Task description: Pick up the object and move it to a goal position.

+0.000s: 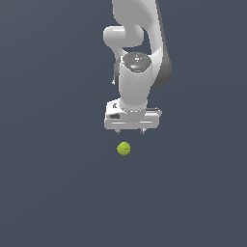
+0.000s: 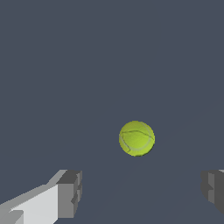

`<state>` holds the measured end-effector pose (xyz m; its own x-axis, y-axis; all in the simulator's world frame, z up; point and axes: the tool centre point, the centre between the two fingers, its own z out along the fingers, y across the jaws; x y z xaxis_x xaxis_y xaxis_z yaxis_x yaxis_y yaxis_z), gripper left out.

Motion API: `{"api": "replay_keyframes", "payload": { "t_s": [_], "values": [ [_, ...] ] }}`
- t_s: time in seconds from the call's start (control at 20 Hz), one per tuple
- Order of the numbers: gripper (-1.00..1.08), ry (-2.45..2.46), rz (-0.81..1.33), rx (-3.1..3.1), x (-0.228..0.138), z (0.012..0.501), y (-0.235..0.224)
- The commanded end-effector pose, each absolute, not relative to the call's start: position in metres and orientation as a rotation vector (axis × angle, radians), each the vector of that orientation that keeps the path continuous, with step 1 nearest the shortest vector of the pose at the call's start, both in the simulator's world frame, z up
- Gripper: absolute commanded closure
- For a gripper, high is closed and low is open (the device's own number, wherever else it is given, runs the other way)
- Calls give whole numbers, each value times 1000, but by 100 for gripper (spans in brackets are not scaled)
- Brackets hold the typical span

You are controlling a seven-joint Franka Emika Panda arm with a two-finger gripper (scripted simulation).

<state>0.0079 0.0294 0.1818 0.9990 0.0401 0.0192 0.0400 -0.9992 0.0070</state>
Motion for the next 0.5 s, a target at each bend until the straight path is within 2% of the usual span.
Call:
{"api": "replay_keyframes", "payload": {
  "t_s": [0.0,0.45],
  "values": [
    [-92,63,30,3134,8,182,29],
    [-92,103,2,3112,0,179,39]
  ]
}}
